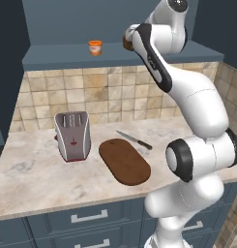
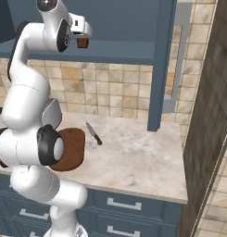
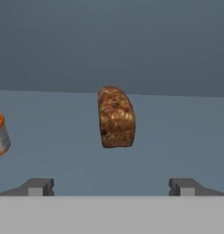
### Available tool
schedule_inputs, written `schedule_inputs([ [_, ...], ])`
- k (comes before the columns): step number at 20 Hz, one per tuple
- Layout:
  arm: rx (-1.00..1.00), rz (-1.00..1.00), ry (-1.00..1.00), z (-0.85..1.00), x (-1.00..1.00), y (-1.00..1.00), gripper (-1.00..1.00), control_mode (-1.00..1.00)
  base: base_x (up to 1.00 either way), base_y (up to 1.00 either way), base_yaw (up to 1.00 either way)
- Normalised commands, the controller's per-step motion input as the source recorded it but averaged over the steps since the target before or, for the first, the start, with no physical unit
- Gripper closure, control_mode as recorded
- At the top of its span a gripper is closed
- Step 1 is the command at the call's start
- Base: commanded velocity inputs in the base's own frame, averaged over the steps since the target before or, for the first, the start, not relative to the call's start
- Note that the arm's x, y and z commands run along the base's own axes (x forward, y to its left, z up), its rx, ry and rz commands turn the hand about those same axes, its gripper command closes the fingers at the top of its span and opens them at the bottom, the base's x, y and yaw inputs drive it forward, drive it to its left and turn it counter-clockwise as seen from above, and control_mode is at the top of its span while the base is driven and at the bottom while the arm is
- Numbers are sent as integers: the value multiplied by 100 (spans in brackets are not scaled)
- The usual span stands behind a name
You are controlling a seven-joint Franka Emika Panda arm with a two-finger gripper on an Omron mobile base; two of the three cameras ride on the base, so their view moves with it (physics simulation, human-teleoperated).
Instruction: Pick the bread, place it on the cutting board, pick the jam, place it on the counter, and close the cabinet.
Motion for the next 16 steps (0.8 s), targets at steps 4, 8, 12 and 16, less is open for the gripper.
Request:
schedule_inputs([
  [4,0,1,0,-5,33,0,-100,-100,0,0,0],
  [8,0,2,0,-13,33,0,-100,-100,0,0,0],
  [12,0,2,0,-13,32,0,-100,-100,0,0,0],
  [16,0,2,0,-8,33,0,-100,-100,0,0,0],
])
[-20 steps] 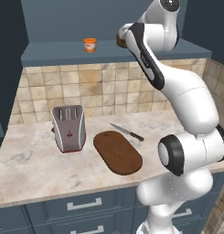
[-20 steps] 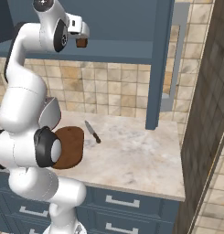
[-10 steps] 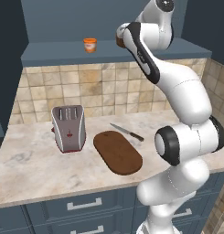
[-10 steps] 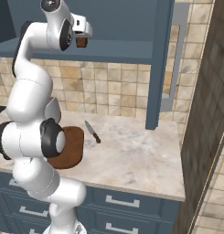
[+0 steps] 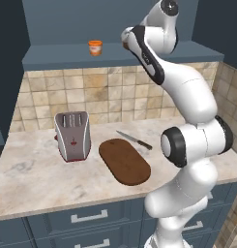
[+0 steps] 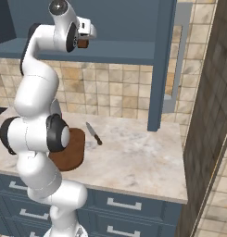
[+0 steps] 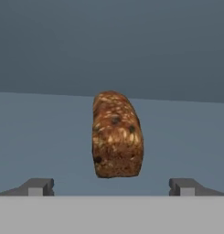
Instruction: Pick the bread, place it on the cutting board, pick the jam, place it on the counter, and close the cabinet.
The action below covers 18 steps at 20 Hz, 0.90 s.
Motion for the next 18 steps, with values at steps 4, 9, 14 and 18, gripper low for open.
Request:
schedule_inputs([
  [4,0,2,0,-6,33,0,-100,-100,0,0,0],
  [9,0,2,0,-2,38,-1,-100,-100,0,0,0],
  [14,0,2,0,0,31,-2,-100,-100,0,0,0],
  [18,0,2,1,-7,19,0,-100,-100,0,0,0],
])
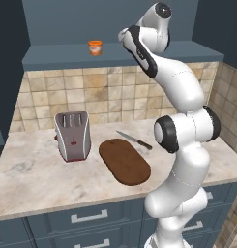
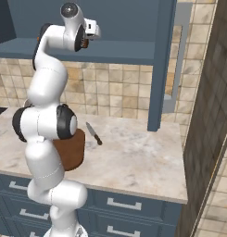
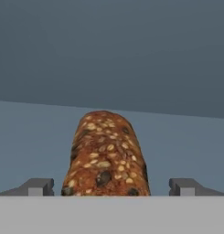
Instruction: Pick the bread, place it on the cutting board, pick the jam, place it on the counter, and close the cabinet.
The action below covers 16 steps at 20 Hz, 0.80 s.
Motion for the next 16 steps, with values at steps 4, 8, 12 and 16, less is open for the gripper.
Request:
schedule_inputs([
  [4,0,3,5,-12,12,0,-100,-100,0,0,0],
  [8,0,3,7,-15,0,0,-100,-100,0,0,0],
  [12,0,2,5,-16,4,0,100,-100,0,0,0],
  [16,0,1,0,-1,0,0,100,-100,0,0,0],
])
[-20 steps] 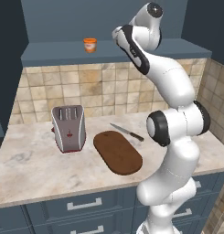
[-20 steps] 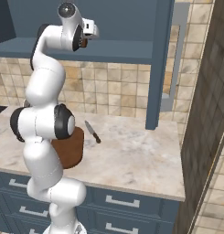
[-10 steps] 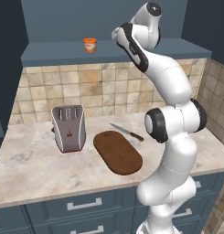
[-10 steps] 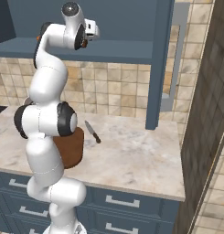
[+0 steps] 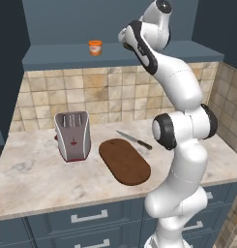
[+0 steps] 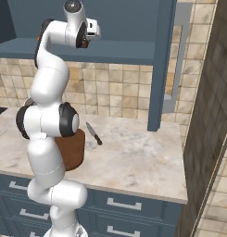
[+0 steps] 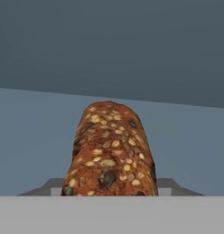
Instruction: Pick the bread, place it on the cutting board, pick the jam, place it on the counter, and close the cabinet.
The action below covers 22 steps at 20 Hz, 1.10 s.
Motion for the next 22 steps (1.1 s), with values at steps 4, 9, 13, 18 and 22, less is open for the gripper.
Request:
schedule_inputs([
  [4,0,0,0,0,0,0,100,-100,0,0,0],
  [9,0,0,-1,4,-16,0,100,-100,0,0,0],
  [13,0,0,0,11,-19,0,100,-100,0,0,0],
  [18,0,0,0,19,-27,0,100,-100,0,0,0],
  [22,0,0,0,14,-38,0,100,-100,0,0,0],
])
